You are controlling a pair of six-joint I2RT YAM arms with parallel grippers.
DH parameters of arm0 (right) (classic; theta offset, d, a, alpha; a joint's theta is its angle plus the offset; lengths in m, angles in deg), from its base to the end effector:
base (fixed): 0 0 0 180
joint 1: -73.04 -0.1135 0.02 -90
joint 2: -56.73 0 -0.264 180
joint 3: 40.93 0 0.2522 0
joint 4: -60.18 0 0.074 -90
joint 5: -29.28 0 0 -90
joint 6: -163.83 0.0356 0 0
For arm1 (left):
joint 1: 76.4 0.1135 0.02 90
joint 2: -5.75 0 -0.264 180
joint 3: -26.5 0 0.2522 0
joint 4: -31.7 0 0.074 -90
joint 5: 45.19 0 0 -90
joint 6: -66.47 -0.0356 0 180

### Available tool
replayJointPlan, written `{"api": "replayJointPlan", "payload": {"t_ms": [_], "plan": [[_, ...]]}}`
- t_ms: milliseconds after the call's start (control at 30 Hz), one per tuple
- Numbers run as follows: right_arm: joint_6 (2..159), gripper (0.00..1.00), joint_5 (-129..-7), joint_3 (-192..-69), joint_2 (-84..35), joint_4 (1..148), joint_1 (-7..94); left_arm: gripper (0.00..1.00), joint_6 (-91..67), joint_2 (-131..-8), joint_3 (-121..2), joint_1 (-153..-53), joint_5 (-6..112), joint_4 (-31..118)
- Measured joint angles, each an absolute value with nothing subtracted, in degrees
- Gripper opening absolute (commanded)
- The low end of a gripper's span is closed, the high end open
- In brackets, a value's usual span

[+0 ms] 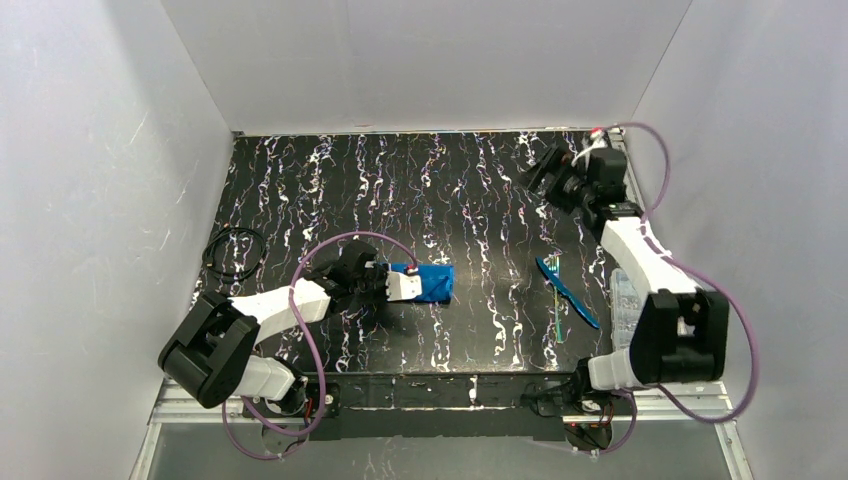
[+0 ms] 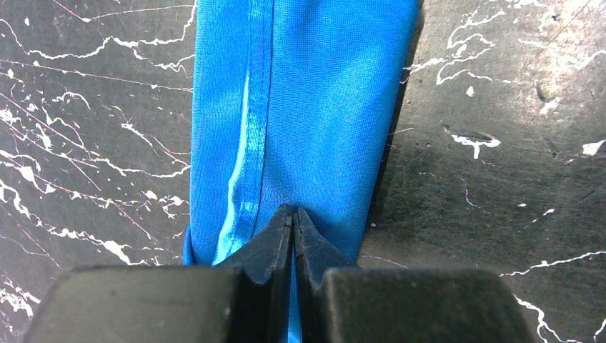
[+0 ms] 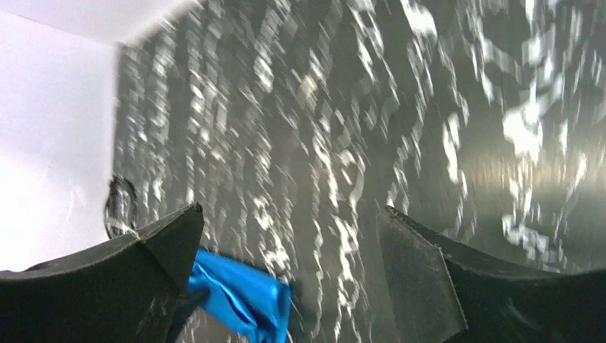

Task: Fold the napkin into a case and place the utensils inside
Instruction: Smooth out the smaller rectangle-folded napkin at the center of the board.

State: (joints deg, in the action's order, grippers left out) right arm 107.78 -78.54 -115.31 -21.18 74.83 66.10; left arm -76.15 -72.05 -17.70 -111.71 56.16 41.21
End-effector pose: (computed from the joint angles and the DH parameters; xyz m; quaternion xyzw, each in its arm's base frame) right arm 0.3153 0.0494 0.3225 0.0985 0.7993 0.3199 0.4991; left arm 0.2030 -0.1524 0.1575 0.6621 0.6298 -0.0301 0.4051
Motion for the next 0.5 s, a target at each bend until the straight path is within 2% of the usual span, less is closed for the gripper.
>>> {"api": "replayJointPlan", "payload": {"t_ms": [100, 200, 233, 300, 500], "plan": [[107.3, 0.96, -77.4, -111.2, -25.2, 79.5, 66.3, 0.00, -76.0, -72.1, -17.7, -111.7, 56.2, 41.2], [101.7, 0.71, -74.3, -111.2, -26.2, 86.0, 54.2, 0.00, -76.0, -72.1, -17.6, -111.7, 56.2, 41.0], [100.1, 0.66, -75.4, -111.1, -26.1, 86.2, 50.1, 0.00, -76.0, -72.1, -17.6, -111.7, 56.2, 41.0], [98.5, 0.64, -78.8, -110.2, -25.9, 85.0, 44.5, 0.00, -76.0, -72.1, -17.6, -111.7, 56.2, 41.0], [98.2, 0.66, -81.8, -103.9, -27.2, 83.3, 38.6, 0.00, -76.0, -72.1, -17.6, -111.7, 56.2, 41.0]]}}
